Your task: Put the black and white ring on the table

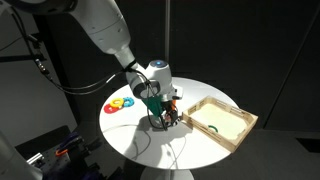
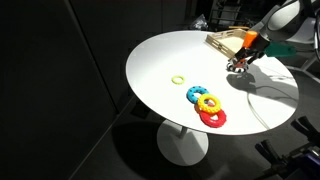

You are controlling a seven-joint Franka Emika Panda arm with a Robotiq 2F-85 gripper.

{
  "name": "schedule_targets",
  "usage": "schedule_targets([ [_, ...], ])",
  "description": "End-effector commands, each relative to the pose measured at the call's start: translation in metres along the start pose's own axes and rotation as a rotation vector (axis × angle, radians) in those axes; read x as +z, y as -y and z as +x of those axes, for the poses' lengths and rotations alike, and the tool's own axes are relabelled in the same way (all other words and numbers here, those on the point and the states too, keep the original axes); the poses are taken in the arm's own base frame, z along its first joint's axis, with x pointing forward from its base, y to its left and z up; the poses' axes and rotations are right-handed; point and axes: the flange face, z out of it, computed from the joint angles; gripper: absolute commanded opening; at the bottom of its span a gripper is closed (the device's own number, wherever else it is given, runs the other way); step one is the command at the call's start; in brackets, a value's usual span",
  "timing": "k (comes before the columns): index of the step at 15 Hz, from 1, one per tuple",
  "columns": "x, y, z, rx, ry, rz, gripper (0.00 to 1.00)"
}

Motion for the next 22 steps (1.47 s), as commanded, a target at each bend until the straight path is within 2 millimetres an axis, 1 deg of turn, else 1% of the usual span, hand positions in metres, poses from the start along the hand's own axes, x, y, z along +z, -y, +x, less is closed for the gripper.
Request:
schedule_targets([
  [1,0.007,0.002,0.006,-0.028,-0.033,0.012,1.00],
  [2,0.008,0.003,0.006,-0.033,-0.038,0.009,0.97],
  [3,0.008,0.003,0.006,-0.038,-0.046,0.006,0.73],
  [5,0.008,0.004,0.005,-0.045,-0.056,0.001,0.71],
  [6,0.006,0.004,0.006,-0.048,-0.066,-0.004,0.66],
  [11,-0.006,0.012,0.004,-0.068,-0.075,-0.017,0.65],
  [14,-0.018,0.018,0.004,-0.077,-0.079,-0.025,0.65],
  [17,-0.037,0.021,0.006,-0.077,-0.092,-0.039,0.65],
  [22,-0.075,0.019,0.010,-0.068,-0.120,-0.067,0.65],
])
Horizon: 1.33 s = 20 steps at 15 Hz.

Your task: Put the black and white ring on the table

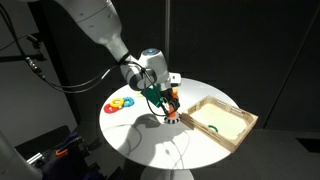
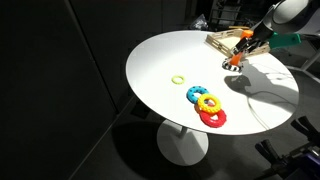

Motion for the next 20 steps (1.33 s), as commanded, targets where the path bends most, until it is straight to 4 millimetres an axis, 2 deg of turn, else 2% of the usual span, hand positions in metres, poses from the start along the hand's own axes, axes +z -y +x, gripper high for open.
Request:
schedule_targets([
  [1,-0.037,-0.003,0.002,0.016,0.003,-0.027,0.65],
  [6,-0.076,-0.002,0.015,0.030,0.001,-0.034,0.65],
  [11,-0.110,0.007,0.031,0.042,-0.006,-0.016,0.65],
  [17,-0.139,0.021,0.041,0.024,-0.033,0.004,0.65],
  [20,-0.146,0.024,0.041,0.015,-0.046,0.005,0.65],
])
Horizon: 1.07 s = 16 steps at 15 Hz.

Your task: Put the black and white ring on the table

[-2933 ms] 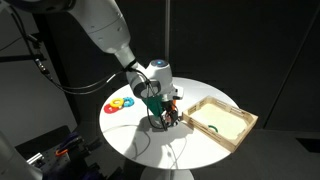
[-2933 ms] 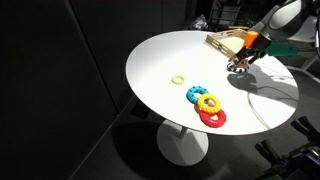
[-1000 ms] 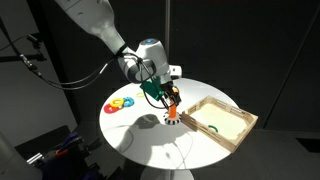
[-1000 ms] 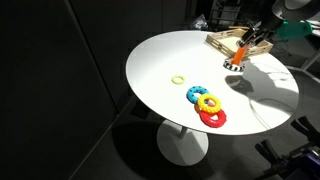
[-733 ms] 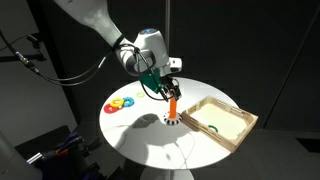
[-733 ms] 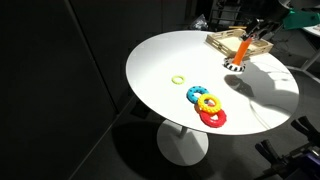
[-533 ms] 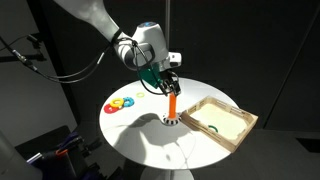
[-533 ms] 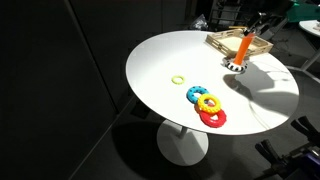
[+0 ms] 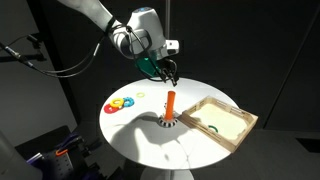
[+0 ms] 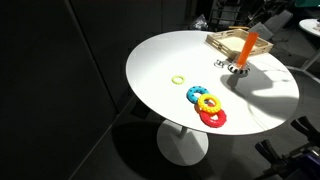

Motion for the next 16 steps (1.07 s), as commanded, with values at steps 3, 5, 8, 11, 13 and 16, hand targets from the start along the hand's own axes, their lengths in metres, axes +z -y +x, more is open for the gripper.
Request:
schedule_targets([
  [3,-0.013,0.003,-0.002,0.007,0.005,0.005,0.65],
  [5,-0.011,0.002,-0.004,0.004,0.017,0.005,0.65],
  [8,-0.006,-0.001,-0.010,-0.004,0.063,0.004,1.00],
  [11,-0.005,-0.003,-0.014,-0.003,0.112,-0.001,1.00],
  [13,-0.006,-0.005,-0.015,0.001,0.138,-0.006,1.00],
  [16,0.004,-0.005,-0.017,0.001,0.134,0.002,1.00],
])
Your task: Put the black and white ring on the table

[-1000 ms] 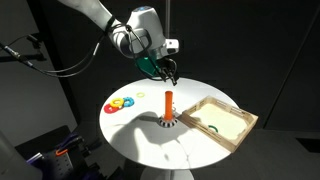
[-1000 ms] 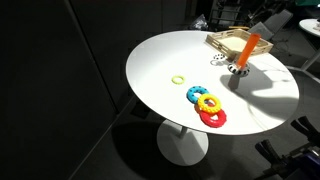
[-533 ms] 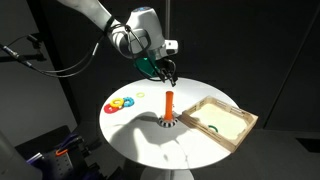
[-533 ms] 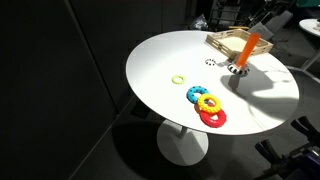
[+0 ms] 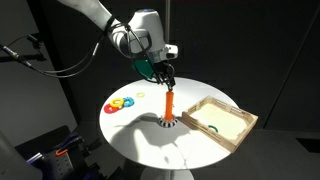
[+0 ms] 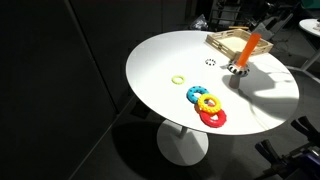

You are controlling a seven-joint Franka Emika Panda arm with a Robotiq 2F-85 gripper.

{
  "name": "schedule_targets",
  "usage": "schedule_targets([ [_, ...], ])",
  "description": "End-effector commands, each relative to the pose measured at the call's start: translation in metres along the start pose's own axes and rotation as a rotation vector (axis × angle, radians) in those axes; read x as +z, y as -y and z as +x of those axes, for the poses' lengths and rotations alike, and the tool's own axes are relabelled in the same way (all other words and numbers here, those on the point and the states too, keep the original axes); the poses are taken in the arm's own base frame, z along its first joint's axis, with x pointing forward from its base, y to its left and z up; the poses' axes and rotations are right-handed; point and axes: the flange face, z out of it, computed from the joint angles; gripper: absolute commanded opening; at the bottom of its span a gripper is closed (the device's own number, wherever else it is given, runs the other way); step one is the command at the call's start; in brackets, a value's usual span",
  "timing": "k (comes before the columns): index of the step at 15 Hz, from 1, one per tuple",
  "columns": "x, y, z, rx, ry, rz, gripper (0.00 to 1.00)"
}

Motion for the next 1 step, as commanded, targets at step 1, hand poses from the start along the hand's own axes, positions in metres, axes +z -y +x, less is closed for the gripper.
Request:
schedule_targets([
  [1,0.0002,0.0007,0.0000,0.001,0.002,-0.001,1.00],
])
